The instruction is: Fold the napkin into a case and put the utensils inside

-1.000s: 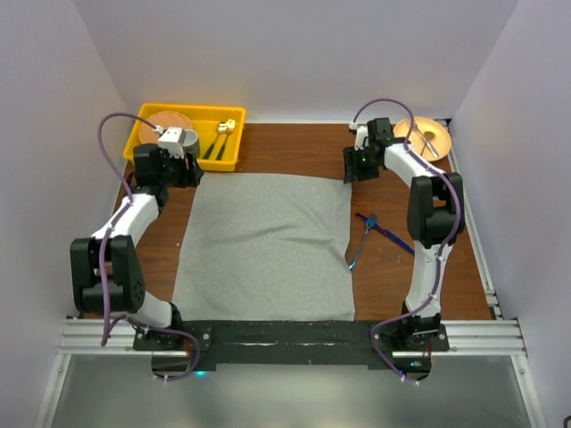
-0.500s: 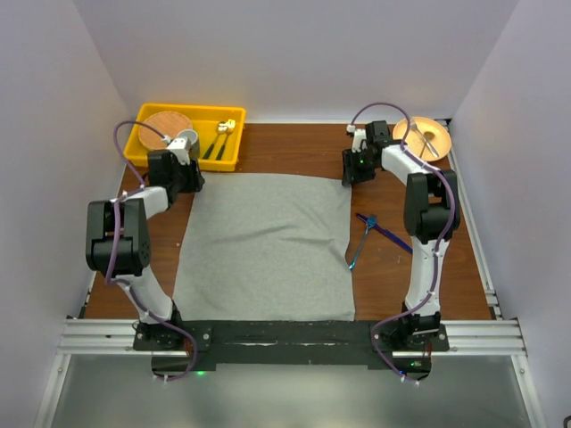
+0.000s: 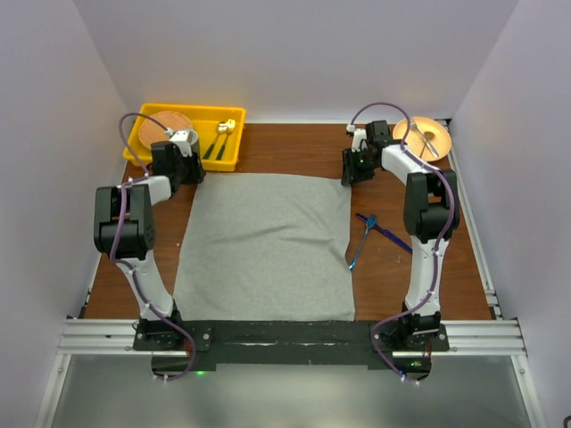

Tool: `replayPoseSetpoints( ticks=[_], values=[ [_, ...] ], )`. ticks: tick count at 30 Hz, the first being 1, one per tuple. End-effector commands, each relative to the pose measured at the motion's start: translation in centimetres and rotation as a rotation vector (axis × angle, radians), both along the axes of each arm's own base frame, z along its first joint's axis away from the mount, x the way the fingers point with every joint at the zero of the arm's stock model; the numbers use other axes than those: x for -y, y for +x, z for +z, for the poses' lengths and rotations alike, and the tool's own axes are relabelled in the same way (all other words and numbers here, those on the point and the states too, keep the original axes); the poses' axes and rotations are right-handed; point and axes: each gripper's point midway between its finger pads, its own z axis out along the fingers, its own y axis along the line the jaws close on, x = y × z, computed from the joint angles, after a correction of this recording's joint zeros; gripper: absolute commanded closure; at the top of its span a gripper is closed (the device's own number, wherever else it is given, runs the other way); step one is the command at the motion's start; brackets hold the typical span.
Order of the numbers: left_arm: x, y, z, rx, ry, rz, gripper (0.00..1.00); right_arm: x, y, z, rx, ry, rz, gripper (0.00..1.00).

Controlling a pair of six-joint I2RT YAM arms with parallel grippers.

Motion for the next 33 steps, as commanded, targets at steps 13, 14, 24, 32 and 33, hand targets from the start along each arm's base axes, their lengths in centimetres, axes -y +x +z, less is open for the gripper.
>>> replayPoseSetpoints(
  ticks=[13,14,24,32,33],
  values=[
    [-0.4,1.9,-1.7,-0.096,-0.022,0.01,0.51,-0.7,-0.7,-1.4,-0.055,0.025,0.021,0.61],
    [-0.3,1.9,-2.0,-0.105,-0.023,0.007,0.51,-0.7,-0.7,-1.5,-0.059,0.029,0.022,0.62],
    [1.6,1.7,-1.8,-0.098,-0.015,-0.072,0.61,-1.5,-0.9,-1.3,-0.067,0.07,0.041,0.67],
    [2.3,1.9,-1.3,-0.079,-0.02,-0.102,0.85,-2.1,-0.5,-0.9,-0.071,0.098,0.044,0.95],
    [2.6,1.9,-1.2,-0.075,-0.025,-0.11,0.88,-2.1,-0.3,-0.7,-0.065,0.099,0.043,1.0]
  ],
)
